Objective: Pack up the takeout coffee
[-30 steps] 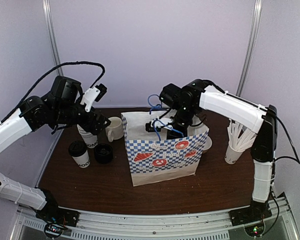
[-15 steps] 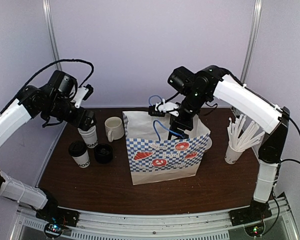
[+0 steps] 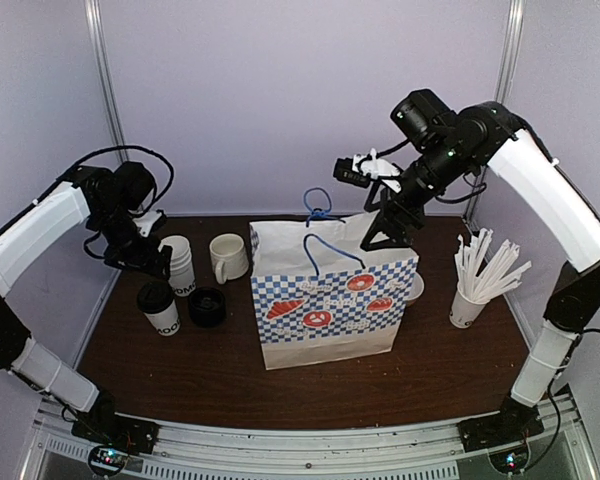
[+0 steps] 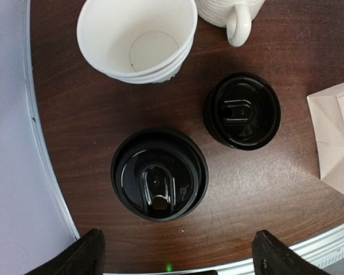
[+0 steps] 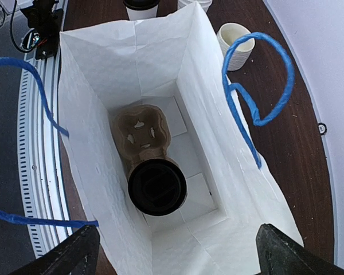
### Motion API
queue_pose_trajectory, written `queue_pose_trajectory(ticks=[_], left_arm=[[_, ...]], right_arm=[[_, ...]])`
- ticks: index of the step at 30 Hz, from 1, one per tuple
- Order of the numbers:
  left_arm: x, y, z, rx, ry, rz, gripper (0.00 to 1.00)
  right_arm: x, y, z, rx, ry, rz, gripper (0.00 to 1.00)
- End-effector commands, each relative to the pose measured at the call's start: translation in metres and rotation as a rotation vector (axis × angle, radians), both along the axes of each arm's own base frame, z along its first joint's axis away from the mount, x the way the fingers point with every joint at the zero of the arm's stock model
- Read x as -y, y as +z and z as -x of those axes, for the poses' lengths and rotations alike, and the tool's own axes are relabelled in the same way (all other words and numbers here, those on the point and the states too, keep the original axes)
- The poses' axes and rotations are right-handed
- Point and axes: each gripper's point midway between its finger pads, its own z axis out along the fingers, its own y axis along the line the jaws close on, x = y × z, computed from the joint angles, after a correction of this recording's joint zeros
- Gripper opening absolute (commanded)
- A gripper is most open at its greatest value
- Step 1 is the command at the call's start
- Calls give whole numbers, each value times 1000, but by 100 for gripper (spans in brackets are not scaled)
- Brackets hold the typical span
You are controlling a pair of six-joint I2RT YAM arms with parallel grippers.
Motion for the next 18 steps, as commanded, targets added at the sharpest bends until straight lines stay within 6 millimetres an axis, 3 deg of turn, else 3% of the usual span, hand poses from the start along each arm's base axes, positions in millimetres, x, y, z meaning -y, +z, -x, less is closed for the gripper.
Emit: queue_pose_trajectory(ticks=[1,6,18], left_arm=[[-3,-12,-2,-67,5,-15,93],[-8,-30,-3,-126,9,-42,93],[-16,-58,-10,-183,37,-62,91]], right_arm=[[18,43,19,28,17,-133,100],[38,72,30,-50,20,-296,100],[45,71,29,-67,13,-328,99]])
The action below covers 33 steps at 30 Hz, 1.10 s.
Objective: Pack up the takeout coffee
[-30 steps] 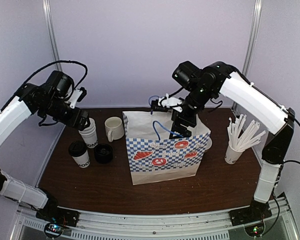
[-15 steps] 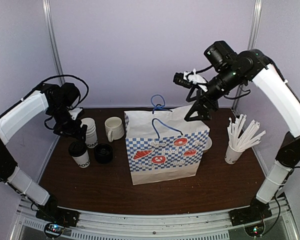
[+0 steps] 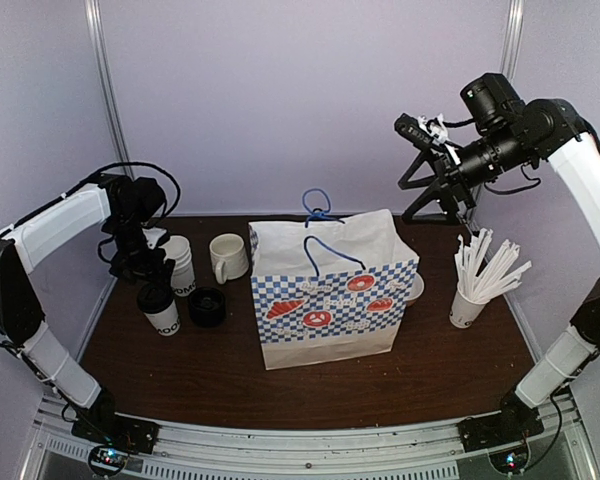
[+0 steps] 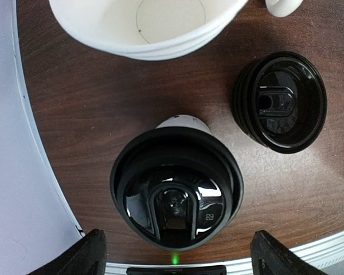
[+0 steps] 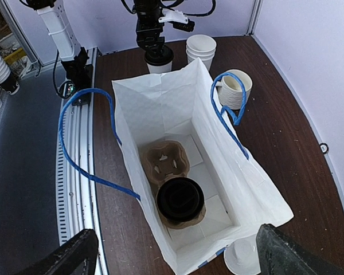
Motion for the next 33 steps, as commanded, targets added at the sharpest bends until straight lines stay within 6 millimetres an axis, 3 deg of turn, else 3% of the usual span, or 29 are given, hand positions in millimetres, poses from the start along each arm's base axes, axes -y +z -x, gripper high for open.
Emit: queue_pose_trajectory(ticks=[1,13,27,33], left_arm=[[0,-13,-4,-21,1,18,91],[-5,-28,-13,-43,19,32,90],[-6,-40,-2,-91,24,26,85],[-5,-39,0,-95,19,36,78]], right_arm=[[-4,2,3,-21,23,-31,99],[-3,-4,5,-31,31,-24,99],[-5,-13,2,-46,36,-11,99],[-6,-15,-3,-40,30,-4,99]])
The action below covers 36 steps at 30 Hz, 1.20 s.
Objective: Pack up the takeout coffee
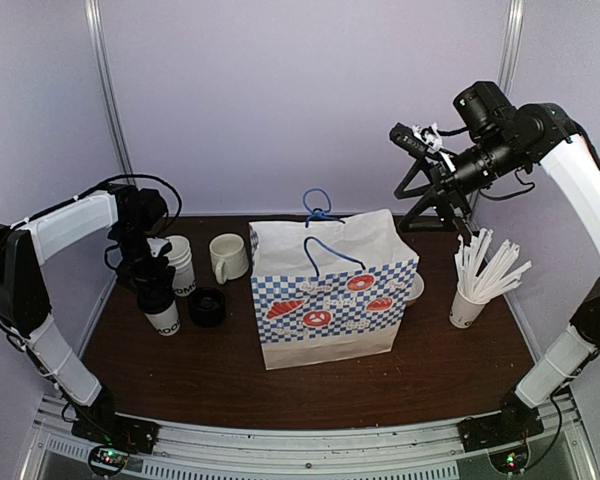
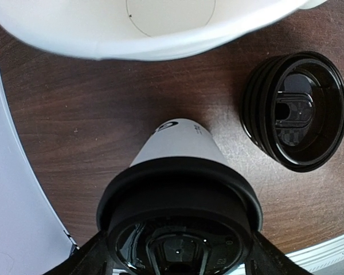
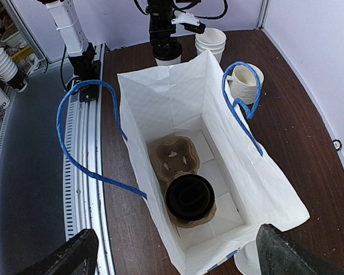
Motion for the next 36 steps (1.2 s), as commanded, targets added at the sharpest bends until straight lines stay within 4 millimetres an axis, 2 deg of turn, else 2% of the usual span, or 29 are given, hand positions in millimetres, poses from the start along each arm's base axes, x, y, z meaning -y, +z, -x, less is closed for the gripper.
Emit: queue_pose_trajectory(ticks=[1,7,14,16,19,22,25,31,33,36], left_arm=[[0,-3,5,-18,-6,13,76],[1,20,10,16,-13,33,70],[-1,49,26,43,-19,47,67],[6,58,31,50,-25,98,67],[16,74,38,75,-38,170,66],[33,90,42,124,-89,259,66],[52,96,41,160,-161,331,65],[78,107,52,163,-253,410,65],[81,113,54,172,-270,420,65],[83,121,57,188,-282,422,65]], right_arm=[[-1,-1,-7,18,-3,-2,99],[-1,-12,-30,46,-70,37,99],[-3,-26,-79,123,-183,107,100],[-9,-35,-91,111,-182,121,100],[-24,-49,-97,73,-146,128,99],[-41,-59,-95,46,-89,131,95],[-52,-70,-99,39,-64,143,93],[-70,-79,-110,32,-40,137,87],[-76,-82,-110,21,-22,128,83],[-85,-87,-106,3,21,124,69]])
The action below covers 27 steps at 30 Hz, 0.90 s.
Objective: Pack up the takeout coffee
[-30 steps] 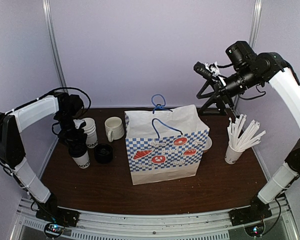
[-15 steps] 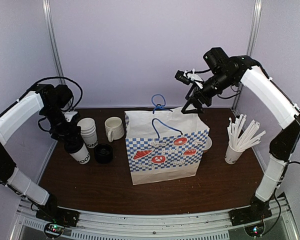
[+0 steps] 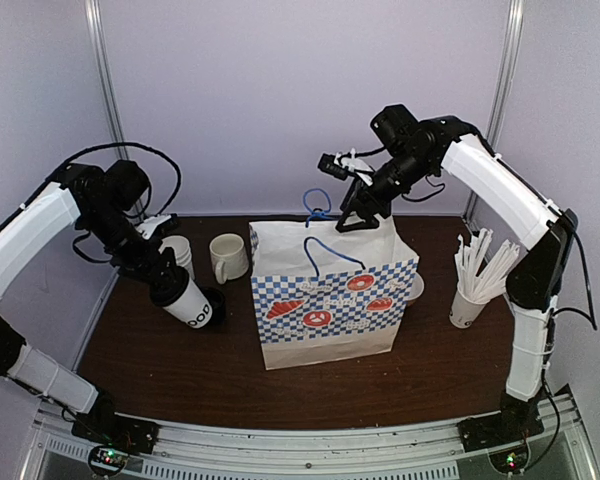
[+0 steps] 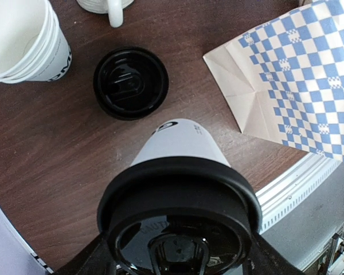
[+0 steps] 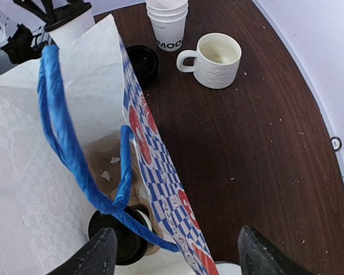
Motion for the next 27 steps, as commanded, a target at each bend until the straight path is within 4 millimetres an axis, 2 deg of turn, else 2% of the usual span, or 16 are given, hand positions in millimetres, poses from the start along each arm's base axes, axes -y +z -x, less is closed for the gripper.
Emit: queue_pose_trajectory(ticks=[1,4,10,16,20,23,27], left_arm=[[11,29,1,88,-45,66,65],[11,40,0,121,-45,75,65],[14,65,-13,220,-55,93,65],[21,107,-38,356,-47,129,63],[25,139,-43,430,-52,165,63],[30,159,-40,468,-61,207,62],[49,184,-21,506,-124,320,62]], right_arm=[[-16,2,8,-15,73,-29,63],[-21,0,10,-25,90,-31,34],[-26,6,16,-1,113,-41,0],[-26,27,12,60,79,-71,0],[-26,38,24,78,71,-79,0],[-23,40,39,110,78,-57,0],[-22,39,59,127,92,-47,0]])
